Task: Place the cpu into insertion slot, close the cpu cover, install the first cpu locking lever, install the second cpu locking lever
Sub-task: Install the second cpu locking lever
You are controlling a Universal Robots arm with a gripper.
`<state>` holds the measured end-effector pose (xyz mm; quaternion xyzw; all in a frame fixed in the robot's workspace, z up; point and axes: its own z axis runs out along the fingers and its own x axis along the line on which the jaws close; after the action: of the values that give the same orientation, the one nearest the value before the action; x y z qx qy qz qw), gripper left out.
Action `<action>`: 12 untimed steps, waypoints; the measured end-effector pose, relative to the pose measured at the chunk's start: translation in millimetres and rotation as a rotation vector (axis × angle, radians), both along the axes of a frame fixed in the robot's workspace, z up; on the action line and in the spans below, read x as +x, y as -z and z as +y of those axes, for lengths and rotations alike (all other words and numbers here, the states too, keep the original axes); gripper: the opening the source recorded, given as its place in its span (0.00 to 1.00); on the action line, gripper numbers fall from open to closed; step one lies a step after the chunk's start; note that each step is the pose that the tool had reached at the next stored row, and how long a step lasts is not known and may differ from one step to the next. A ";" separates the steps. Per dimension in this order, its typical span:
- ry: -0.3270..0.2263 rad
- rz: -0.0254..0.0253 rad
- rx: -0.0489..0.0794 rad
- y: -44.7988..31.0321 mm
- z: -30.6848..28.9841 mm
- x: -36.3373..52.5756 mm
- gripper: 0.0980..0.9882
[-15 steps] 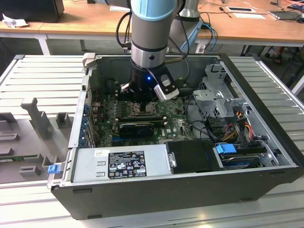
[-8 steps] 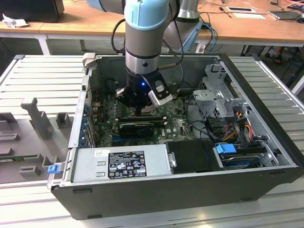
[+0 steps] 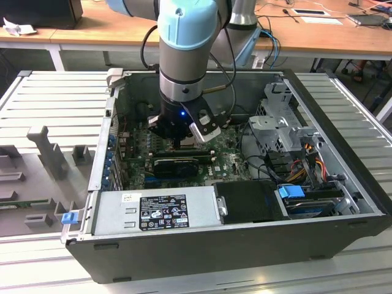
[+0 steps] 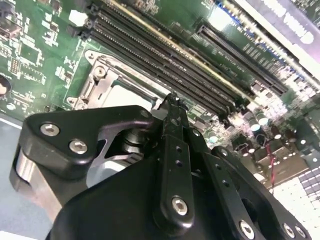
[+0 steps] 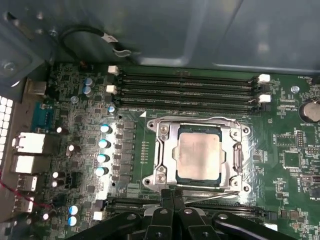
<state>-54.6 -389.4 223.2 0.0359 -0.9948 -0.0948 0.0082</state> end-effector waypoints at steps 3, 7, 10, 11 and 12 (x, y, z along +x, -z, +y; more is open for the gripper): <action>-0.020 0.0001 0.004 0.6 -1.4 -2.1 0.01; -0.027 -0.0002 0.029 3.0 -4.8 -3.3 0.01; -0.027 -0.0005 0.047 5.7 -5.6 -5.6 0.01; -0.027 -0.0006 0.050 6.5 -5.8 -6.1 0.01; -0.027 -0.0006 0.056 8.6 -6.4 -7.6 0.01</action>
<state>-62.2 -395.8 214.6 0.0498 -0.9912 -0.1223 0.0082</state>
